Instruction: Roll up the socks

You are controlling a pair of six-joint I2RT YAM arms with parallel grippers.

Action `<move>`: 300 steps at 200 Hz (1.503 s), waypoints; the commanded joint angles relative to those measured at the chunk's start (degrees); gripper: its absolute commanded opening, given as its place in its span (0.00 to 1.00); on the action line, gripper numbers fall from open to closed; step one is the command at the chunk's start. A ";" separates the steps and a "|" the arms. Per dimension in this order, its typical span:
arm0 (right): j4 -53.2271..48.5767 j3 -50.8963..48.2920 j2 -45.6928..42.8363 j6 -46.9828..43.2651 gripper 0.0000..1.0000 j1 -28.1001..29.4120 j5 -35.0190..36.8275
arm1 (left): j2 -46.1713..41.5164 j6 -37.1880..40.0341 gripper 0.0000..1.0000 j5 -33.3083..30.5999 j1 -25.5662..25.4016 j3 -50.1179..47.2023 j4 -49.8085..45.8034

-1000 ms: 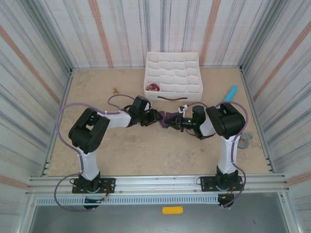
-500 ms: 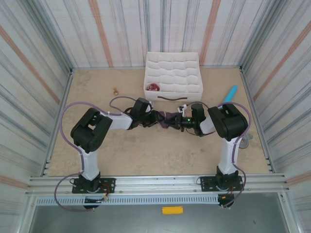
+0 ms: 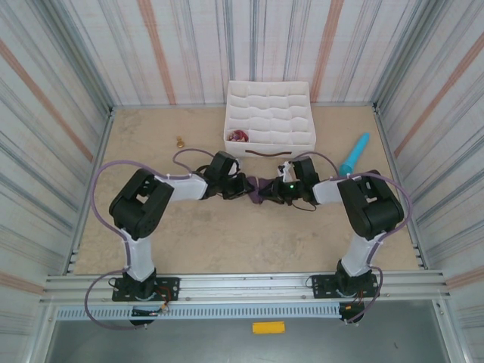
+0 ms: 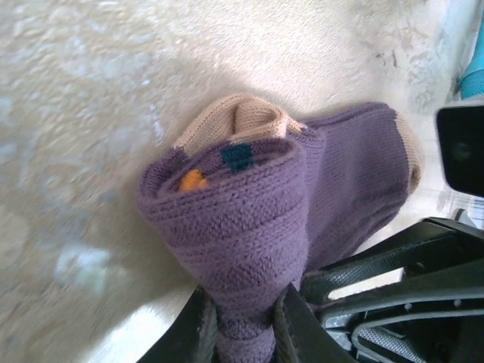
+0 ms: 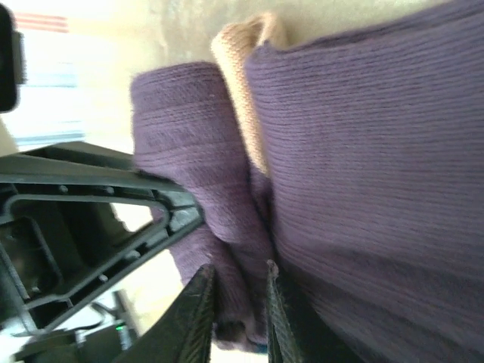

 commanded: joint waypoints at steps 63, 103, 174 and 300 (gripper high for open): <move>-22.66 4.79 -15.71 -20.74 0.60 20.97 40.83 | -8.63 -2.78 0.13 -2.96 0.55 -9.81 -9.29; -21.98 6.02 -14.26 -25.53 0.63 30.01 53.95 | -9.31 -3.91 0.13 -1.66 0.55 -11.43 -8.02; -22.06 11.47 -3.74 -28.73 0.68 38.14 66.09 | -9.45 -4.08 0.14 -0.68 0.63 -11.20 -7.67; -25.69 13.88 2.91 -24.77 0.34 36.39 68.01 | -11.73 -3.71 0.14 1.14 3.44 -12.61 -7.97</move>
